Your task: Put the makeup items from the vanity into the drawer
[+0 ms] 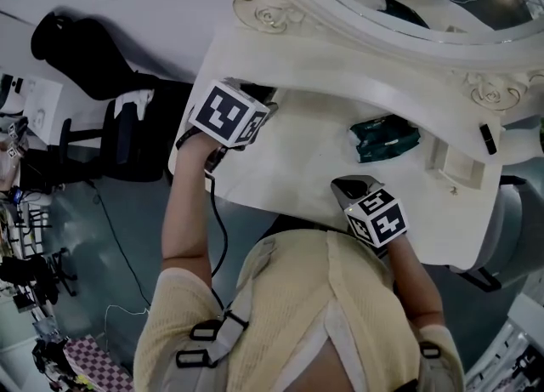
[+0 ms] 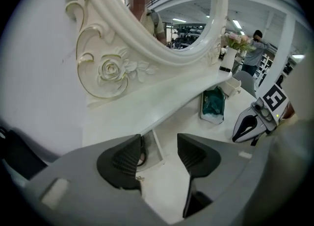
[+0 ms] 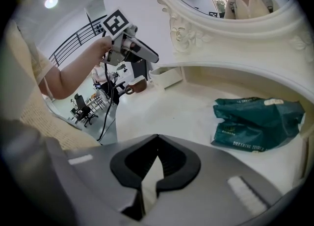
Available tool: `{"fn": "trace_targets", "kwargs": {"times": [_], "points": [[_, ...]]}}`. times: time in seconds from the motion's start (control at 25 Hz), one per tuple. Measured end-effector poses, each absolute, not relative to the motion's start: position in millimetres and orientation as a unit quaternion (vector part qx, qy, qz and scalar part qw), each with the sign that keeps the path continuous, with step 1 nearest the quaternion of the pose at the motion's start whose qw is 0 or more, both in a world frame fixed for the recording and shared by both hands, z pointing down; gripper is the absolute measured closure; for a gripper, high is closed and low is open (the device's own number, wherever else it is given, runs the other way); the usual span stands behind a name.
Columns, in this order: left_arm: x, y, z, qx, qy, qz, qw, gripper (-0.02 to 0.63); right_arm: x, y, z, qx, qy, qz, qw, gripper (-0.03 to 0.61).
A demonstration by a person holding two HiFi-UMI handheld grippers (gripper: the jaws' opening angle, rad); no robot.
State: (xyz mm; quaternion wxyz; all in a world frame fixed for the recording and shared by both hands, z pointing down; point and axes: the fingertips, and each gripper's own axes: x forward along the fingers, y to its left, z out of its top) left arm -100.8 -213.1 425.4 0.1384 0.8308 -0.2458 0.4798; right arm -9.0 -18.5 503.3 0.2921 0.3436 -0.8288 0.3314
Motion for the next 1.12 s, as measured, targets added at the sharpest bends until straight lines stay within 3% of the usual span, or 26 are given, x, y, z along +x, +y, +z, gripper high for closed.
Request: {"fn": "trace_targets", "kwargs": {"times": [0.12,0.6,1.12], "points": [[-86.1,-209.7,403.7,0.857,-0.254,0.436,0.103,0.400,-7.6,-17.5,502.3,0.349,-0.827,0.332,0.291,0.577],[-6.3,-173.9,342.5,0.944,-0.212,0.251,0.026,0.400,13.3,-10.5,501.9,0.398,-0.803,0.346,0.278,0.577],[132.9,-91.7,306.7,0.963,-0.007,0.234,-0.137,0.400,64.1,27.5,503.0,0.484,-0.754,0.373,0.241,0.577]]}}
